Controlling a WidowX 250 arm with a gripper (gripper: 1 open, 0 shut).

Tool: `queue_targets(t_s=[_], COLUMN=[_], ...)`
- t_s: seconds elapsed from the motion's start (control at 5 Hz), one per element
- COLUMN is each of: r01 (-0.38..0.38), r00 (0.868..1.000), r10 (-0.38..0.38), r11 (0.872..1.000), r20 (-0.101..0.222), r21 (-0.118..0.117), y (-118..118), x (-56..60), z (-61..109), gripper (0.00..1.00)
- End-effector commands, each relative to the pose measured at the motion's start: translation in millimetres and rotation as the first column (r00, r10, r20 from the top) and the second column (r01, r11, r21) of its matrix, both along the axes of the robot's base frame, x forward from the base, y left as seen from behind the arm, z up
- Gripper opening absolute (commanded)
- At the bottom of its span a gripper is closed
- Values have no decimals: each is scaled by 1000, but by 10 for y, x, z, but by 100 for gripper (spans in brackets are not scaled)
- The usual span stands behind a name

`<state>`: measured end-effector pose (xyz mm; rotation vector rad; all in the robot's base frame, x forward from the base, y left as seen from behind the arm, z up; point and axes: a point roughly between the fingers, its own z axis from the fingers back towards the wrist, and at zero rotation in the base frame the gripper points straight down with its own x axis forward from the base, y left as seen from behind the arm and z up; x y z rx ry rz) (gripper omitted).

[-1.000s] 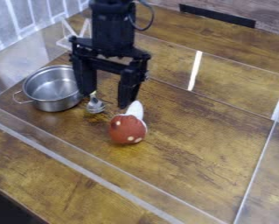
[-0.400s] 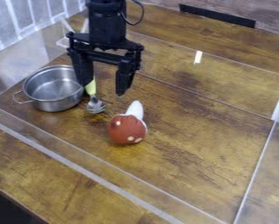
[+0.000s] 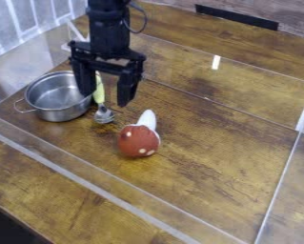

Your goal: Move the green spoon to the right

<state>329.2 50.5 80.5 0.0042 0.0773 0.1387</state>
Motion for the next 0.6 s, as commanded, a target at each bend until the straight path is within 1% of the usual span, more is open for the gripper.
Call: queue_targets(t_s=[0.0,0.2,0.4], r01=[77,156,149], r00=[996,987,988], r10=[-77,-155,-147], r11=[997,988,989], r20=[38,47,51], r21=[-1,-15,-24], y=[62,62,92], x=[128,248,260], z=[-39,-202,-234], gripper=[100,100,0])
